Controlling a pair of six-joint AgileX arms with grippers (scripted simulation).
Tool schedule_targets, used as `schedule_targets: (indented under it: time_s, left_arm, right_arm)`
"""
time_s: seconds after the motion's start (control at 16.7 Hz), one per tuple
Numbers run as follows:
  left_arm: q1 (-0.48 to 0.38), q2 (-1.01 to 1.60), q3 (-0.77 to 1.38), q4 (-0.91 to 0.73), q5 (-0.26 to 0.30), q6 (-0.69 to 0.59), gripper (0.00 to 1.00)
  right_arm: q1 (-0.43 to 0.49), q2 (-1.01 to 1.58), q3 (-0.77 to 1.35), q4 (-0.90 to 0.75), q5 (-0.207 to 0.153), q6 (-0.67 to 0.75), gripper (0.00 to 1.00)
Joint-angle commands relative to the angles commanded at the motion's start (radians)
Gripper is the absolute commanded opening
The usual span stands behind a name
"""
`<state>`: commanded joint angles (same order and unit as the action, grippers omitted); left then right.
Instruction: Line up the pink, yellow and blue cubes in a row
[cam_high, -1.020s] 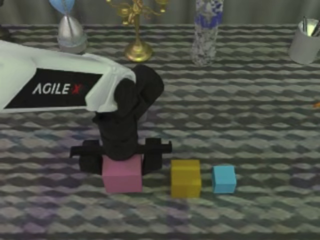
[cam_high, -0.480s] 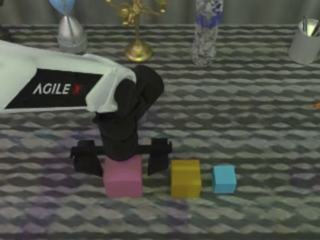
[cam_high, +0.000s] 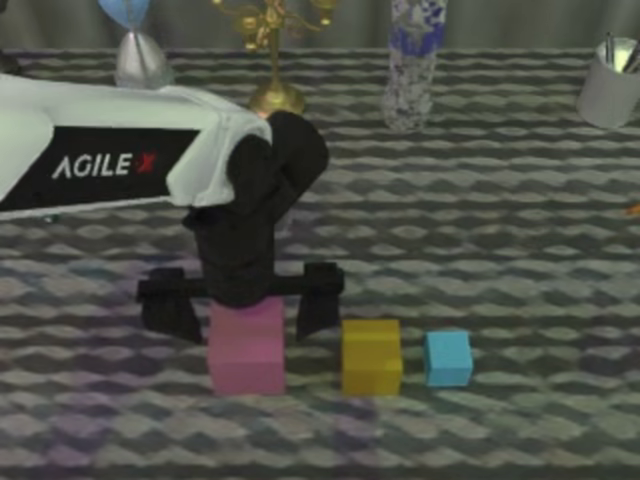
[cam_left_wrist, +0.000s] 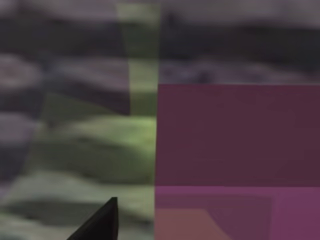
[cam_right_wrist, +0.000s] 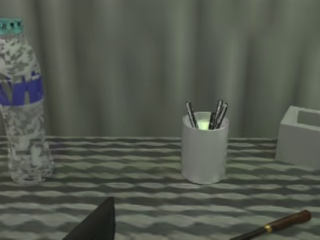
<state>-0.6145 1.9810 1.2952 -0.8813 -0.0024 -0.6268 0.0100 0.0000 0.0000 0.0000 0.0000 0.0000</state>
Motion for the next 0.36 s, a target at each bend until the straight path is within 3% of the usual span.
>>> schedule_targets:
  time_s: [0.36]
  left_arm:
    - [0.011,-0.076,0.104,-0.180,0.000,0.001,1.00]
  right_arm:
    - [0.000,0.000,0.000,0.000,0.000,0.000,1.00]
